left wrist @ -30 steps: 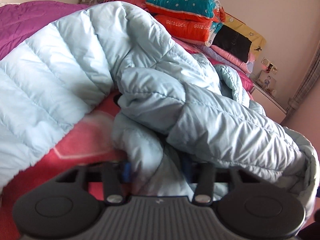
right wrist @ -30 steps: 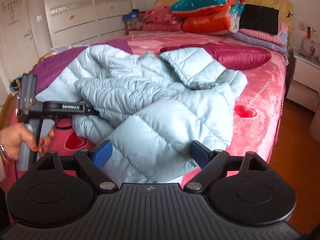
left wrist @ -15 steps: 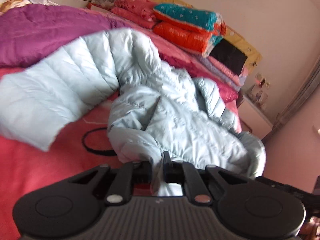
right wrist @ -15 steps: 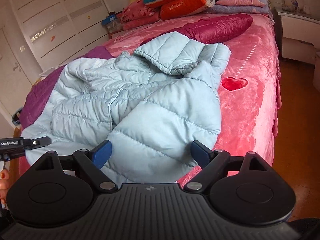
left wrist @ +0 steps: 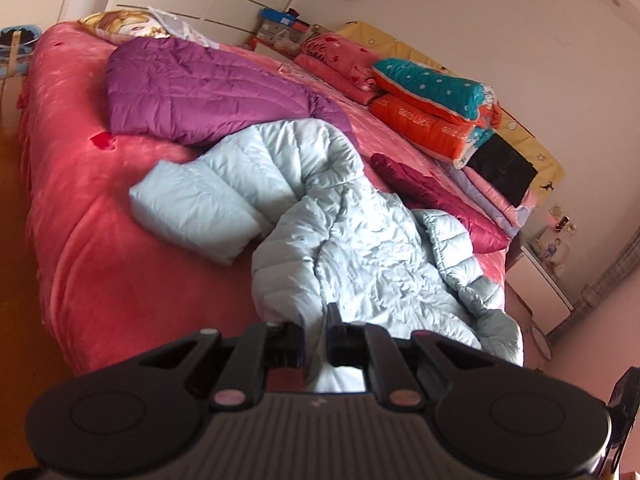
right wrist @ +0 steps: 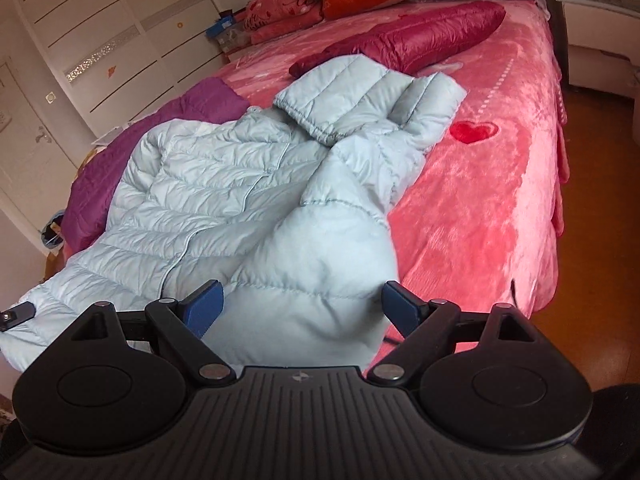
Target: Fold large clothes
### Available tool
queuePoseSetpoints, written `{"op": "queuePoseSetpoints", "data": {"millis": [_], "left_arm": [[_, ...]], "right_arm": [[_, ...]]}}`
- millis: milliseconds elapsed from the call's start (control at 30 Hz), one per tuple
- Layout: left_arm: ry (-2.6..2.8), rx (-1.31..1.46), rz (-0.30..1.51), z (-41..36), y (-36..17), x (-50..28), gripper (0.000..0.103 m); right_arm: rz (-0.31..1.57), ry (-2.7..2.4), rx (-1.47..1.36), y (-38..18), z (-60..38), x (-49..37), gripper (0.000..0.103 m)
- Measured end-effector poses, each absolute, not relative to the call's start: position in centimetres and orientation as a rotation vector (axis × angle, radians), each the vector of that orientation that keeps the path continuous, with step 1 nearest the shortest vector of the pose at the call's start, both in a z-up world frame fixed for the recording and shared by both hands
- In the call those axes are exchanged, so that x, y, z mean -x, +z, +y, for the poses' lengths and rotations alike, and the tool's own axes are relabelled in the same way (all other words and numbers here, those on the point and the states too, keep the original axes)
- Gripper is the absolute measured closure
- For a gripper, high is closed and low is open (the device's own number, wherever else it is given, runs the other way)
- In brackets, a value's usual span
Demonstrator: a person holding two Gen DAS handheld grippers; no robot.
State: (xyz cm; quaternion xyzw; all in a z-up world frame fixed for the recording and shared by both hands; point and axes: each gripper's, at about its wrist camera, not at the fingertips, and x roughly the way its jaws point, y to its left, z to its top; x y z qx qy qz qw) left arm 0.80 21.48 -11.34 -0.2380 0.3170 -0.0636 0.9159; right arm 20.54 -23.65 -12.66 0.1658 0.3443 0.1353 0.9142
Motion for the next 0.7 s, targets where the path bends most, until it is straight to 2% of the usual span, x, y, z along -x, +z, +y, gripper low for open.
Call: {"op": "queuePoseSetpoints", "data": {"millis": [200, 400, 467, 533, 633, 700], "left_arm": [[-0.106, 0.482, 0.68, 20.9, -12.5, -0.9, 0.097], [-0.095, 0.493, 0.684, 21.1, -13.0, -0.7, 0.097], [-0.094, 0.506, 0.684, 21.3, -13.0, -0.7, 0.097], [-0.099, 0.528, 0.687, 21.4, -13.1, -0.7, 0.097], [-0.101, 0.544, 0.688, 21.4, -13.1, -0.8, 0.097], [-0.104, 0.566, 0.68, 21.5, -12.9, -0.8, 0.097]], "right_arm": [[0.794, 0.265, -0.192, -14.0, -19.6, -20.0, 0.0], [0.795, 0.232, -0.109, -15.4, -18.2, -20.9, 0.0], [0.802, 0.247, -0.177, -15.5, -19.4, -21.5, 0.009], [0.797, 0.264, -0.231, -15.1, -20.6, -21.8, 0.034], [0.784, 0.305, -0.312, -14.5, -22.1, -22.1, 0.052], [0.76, 0.358, -0.433, -13.9, -23.8, -22.1, 0.06]]}}
